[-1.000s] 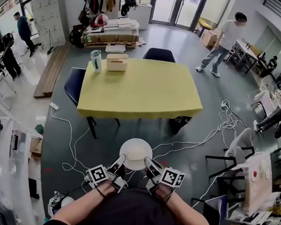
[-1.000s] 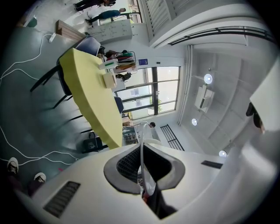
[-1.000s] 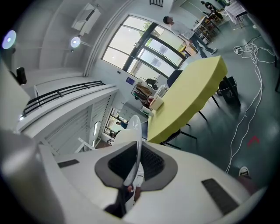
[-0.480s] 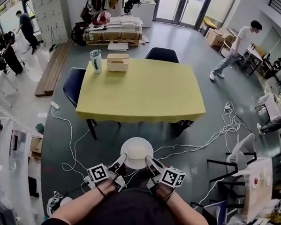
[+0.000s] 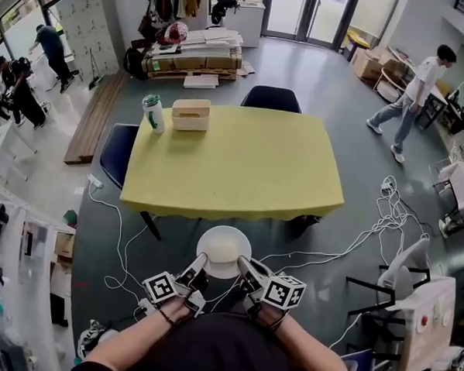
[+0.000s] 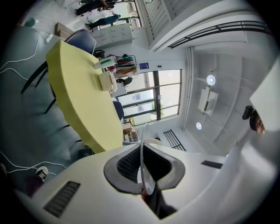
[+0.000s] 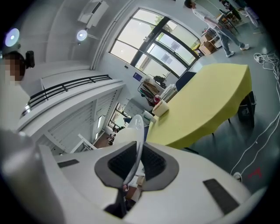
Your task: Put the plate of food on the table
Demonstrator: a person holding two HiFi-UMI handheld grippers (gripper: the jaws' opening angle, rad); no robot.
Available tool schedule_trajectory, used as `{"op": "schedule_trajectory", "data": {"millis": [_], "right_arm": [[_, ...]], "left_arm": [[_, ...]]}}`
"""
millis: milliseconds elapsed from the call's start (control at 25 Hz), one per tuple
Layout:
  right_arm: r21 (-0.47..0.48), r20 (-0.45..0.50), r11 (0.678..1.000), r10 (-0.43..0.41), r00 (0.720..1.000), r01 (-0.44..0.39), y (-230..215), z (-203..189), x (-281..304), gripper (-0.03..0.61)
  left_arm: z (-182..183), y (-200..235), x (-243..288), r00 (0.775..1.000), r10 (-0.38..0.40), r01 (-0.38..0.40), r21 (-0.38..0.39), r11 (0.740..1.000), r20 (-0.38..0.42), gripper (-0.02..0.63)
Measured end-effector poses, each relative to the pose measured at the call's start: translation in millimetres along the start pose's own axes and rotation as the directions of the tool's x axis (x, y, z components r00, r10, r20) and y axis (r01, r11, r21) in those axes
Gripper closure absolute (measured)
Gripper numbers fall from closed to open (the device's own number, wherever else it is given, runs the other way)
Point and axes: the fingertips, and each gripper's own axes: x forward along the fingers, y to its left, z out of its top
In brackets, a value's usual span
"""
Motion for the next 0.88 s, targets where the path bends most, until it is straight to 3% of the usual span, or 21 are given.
{"op": "schedule_trajectory", "data": {"millis": [520, 880], "right_arm": [[-0.030, -0.022, 0.999, 0.039, 0.999, -0.040, -52.9, 85.7, 9.2, 0.551], [-0.036, -0.041, 0.997, 0.067, 0.997, -0.068, -65.2, 113.7, 12.4, 0.551]], "left_arm": [[6.3, 0.8, 97.1, 0.999, 0.024, -0.026, 0.043, 0.999, 0.029, 0.595], [6.8, -3.5, 124.2, 0.998, 0.016, -0.018, 0.036, 0.999, 0.065, 0.595]]}}
